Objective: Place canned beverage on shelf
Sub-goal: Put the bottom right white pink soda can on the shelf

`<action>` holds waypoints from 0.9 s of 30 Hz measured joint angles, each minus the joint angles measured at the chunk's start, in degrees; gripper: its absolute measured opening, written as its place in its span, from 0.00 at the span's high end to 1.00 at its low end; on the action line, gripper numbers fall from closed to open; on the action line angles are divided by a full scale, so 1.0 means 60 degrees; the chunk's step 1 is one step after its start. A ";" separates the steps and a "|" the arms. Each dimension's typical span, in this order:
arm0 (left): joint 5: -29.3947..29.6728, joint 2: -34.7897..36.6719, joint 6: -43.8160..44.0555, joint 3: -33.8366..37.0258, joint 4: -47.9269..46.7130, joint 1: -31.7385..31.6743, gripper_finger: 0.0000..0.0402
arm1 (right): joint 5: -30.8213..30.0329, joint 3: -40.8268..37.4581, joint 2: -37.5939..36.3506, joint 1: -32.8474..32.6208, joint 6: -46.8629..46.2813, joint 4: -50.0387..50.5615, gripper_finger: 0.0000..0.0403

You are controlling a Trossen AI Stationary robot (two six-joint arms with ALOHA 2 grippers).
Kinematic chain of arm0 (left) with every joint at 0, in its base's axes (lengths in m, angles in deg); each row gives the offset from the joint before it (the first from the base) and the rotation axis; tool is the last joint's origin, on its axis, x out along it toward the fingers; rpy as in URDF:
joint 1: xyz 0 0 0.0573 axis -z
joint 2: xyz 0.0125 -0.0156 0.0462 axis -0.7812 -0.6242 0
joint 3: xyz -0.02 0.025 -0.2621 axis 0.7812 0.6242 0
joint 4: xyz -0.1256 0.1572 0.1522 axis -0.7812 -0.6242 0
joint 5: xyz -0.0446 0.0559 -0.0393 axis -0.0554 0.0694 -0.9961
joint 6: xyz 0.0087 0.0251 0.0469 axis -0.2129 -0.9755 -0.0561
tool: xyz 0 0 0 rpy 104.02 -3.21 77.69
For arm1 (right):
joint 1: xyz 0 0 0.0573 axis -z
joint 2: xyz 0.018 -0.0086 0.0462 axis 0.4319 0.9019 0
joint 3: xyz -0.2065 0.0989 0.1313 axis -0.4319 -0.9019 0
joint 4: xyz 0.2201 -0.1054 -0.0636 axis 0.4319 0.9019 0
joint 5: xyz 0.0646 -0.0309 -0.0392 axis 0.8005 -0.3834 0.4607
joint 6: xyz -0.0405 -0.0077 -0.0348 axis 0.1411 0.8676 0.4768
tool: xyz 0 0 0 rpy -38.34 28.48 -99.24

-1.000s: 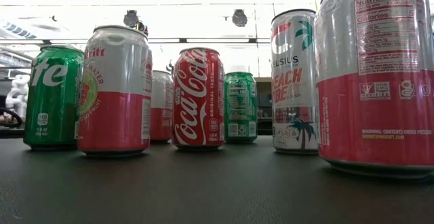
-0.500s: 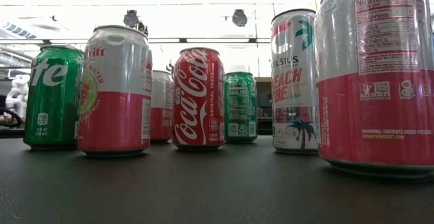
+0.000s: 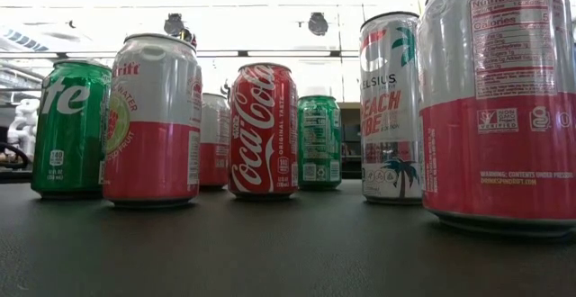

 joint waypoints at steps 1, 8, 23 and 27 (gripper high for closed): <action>0.0002 -0.0019 -0.0004 0.0005 -0.0015 0.0011 0.37 | 0.0001 0.0000 0.0016 0.0059 -0.0016 -0.0015 0.01; -0.0043 -0.0177 0.0042 0.0007 0.0008 0.0024 0.37 | 0.1449 0.0001 0.0115 0.0668 -0.0931 -0.0038 0.02; 0.0215 -0.0280 0.0028 0.0007 -0.0034 0.0013 0.37 | 0.1494 0.0004 0.0280 0.0812 -0.0575 -0.0011 0.20; 0.0260 -0.0277 0.0031 0.0007 -0.0031 0.0016 0.37 | 0.1457 0.0004 0.0280 0.0814 -0.0442 0.0001 0.29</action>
